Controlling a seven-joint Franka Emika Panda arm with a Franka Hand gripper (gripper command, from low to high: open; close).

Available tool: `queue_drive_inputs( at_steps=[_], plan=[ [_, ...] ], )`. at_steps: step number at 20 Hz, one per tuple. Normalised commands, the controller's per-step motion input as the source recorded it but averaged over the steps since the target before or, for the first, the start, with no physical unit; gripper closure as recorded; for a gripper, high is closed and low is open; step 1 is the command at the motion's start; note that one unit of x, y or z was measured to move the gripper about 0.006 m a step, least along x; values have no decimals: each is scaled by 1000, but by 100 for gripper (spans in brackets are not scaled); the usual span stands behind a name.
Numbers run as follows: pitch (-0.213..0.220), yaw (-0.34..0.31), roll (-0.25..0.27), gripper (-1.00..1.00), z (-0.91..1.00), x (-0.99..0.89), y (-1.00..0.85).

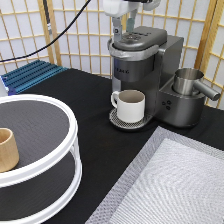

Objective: Make coffee

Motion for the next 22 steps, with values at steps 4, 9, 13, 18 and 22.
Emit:
queue_drive_inputs(
  at_steps=[4,9,13,18,22],
  plan=[
    [0,20,-2,-100,-72,253,-101],
    [-11,6,-2,-100,-173,85,-41],
    [-36,17,-6,-100,-747,-61,-130],
    [10,69,0,-100,-1000,-238,-109],
    [70,42,-52,-100,-151,-300,124]
  ],
)
